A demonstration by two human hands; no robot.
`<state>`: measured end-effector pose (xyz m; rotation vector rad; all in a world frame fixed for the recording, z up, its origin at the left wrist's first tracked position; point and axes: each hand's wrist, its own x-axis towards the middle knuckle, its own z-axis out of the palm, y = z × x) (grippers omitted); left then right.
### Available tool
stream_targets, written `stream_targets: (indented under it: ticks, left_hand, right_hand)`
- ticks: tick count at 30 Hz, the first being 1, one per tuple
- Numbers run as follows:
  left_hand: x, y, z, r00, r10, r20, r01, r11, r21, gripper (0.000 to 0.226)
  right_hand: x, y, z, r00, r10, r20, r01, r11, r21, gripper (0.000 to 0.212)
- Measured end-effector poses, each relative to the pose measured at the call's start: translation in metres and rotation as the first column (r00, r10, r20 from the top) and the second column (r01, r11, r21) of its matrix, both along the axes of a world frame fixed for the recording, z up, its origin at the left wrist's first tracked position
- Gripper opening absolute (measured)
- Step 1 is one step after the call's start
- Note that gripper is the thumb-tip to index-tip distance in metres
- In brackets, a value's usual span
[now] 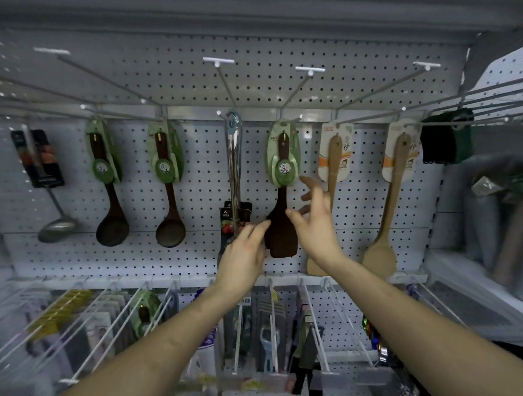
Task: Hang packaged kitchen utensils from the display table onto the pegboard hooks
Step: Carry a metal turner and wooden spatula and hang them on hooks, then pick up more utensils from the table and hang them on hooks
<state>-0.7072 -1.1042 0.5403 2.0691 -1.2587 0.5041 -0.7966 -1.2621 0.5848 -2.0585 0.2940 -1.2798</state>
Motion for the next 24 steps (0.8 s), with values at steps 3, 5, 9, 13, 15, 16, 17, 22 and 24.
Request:
stream_targets:
  ticks: [3,5,9,13,15,16,17,22,24]
  left_hand:
    - [-0.018,0.027,0.002,0.997,0.074,0.017,-0.074,0.997,0.002,0.051]
    - [-0.027,0.046,0.003,0.99,0.134,0.03,-0.134,0.991,-0.004,0.048]
    - [-0.052,0.102,-0.002,0.959,0.28,0.056,-0.282,0.958,0.049,0.043]
    - [-0.078,0.183,-0.014,0.868,0.493,0.051,-0.496,0.86,0.119,0.046]
    - [-0.092,0.235,-0.022,0.813,0.577,0.08,-0.582,0.799,0.152,0.046]
    - [-0.099,0.263,-0.026,0.784,0.614,0.09,-0.62,0.767,0.165,0.047]
    - [-0.106,0.293,-0.03,0.748,0.657,0.096,-0.662,0.728,0.177,0.048]
    - [-0.141,0.434,-0.053,0.543,0.836,0.073,-0.822,0.512,0.25,0.051]
    - [-0.15,0.483,-0.057,0.468,0.882,0.064,-0.856,0.434,0.28,0.051]
  right_hand:
    - [-0.022,0.018,-0.009,0.998,0.046,-0.05,-0.047,0.999,-0.026,0.064]
    - [-0.03,0.033,-0.012,0.993,0.072,-0.094,-0.079,0.994,-0.075,0.063]
    - [-0.038,0.081,-0.017,0.967,0.167,-0.19,-0.206,0.956,-0.208,0.06]
    - [-0.035,0.155,-0.027,0.92,0.205,-0.335,-0.324,0.879,-0.35,0.057]
    - [-0.039,0.196,-0.04,0.879,0.235,-0.414,-0.406,0.825,-0.392,0.053]
    - [-0.042,0.216,-0.049,0.855,0.271,-0.442,-0.46,0.79,-0.406,0.052]
    - [-0.044,0.237,-0.058,0.833,0.308,-0.46,-0.51,0.751,-0.419,0.052]
    - [-0.03,0.359,-0.089,0.723,0.422,-0.547,-0.68,0.575,-0.455,0.057]
    - [-0.017,0.419,-0.095,0.68,0.459,-0.572,-0.729,0.501,-0.465,0.059]
